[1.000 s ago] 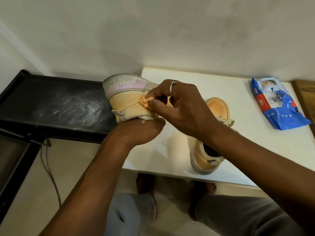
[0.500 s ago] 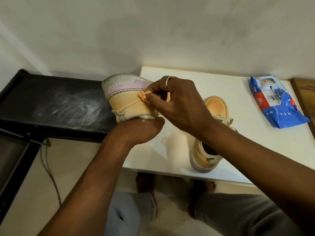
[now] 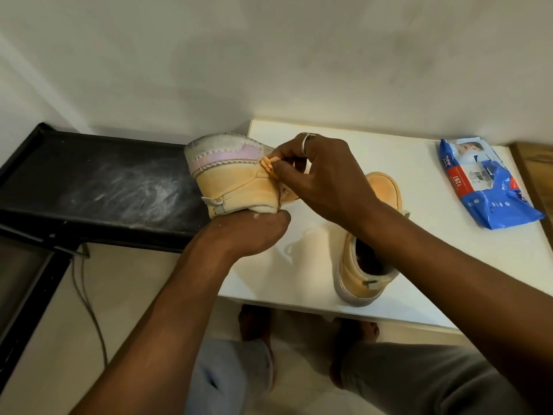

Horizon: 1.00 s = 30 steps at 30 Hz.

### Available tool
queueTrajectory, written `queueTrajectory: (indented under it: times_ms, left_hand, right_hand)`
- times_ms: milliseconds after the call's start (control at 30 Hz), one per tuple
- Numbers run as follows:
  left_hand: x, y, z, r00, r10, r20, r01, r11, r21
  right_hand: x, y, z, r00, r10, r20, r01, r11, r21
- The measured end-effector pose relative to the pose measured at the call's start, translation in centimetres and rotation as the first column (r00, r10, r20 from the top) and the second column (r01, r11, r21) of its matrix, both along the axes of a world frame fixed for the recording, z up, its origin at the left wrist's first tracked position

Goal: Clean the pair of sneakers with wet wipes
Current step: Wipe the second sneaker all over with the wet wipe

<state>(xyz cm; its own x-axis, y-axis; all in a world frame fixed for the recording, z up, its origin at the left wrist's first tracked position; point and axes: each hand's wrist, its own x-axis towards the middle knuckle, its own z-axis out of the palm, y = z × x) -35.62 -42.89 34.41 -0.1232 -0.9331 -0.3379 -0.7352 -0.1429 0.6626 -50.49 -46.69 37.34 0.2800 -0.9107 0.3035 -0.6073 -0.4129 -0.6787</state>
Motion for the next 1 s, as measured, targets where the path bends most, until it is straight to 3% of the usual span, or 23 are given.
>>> queueTrajectory:
  times_ms: [200, 367, 500, 600, 767, 900, 1000]
  left_hand:
    - [0.3, -0.4, -0.8, 0.999, -0.036, -0.038, 0.035, 0.999, -0.023]
    - [0.4, -0.5, -0.8, 1.0, -0.017, 0.007, 0.018, 0.998, -0.064]
    - [0.3, -0.5, -1.0, 0.991, -0.065, 0.114, 0.068, 0.997, -0.024]
    - [0.1, -0.4, -0.4, 0.995, -0.082, 0.055, 0.086, 0.994, -0.072]
    - [0.1, -0.2, 0.5, 0.998, 0.047, -0.037, -0.048, 0.998, -0.048]
    - [-1.0, -0.2, 0.6, 0.977, 0.162, -0.136, -0.153, 0.985, 0.075]
    - [-1.7, 0.2, 0.2, 0.917, 0.295, -0.267, -0.242, 0.946, 0.213]
  right_hand:
    - [0.9, 1.9, 0.8, 0.968, 0.246, 0.041, -0.245, 0.969, -0.021]
    - [-0.3, 0.8, -0.4, 0.998, 0.06, 0.033, -0.061, 0.997, 0.042]
    - [0.3, 2.2, 0.2, 0.978, 0.195, 0.072, -0.197, 0.98, 0.013]
    - [0.2, 1.8, -0.1, 0.987, 0.147, 0.066, -0.148, 0.989, 0.007]
    - [-0.7, 0.4, -1.6, 0.999, 0.027, -0.041, -0.025, 0.998, 0.049]
    - [-1.5, -0.7, -1.3, 0.997, -0.075, 0.018, 0.075, 0.997, 0.014]
    - [-2.2, -1.7, -1.7, 0.993, -0.114, -0.037, 0.115, 0.993, 0.036]
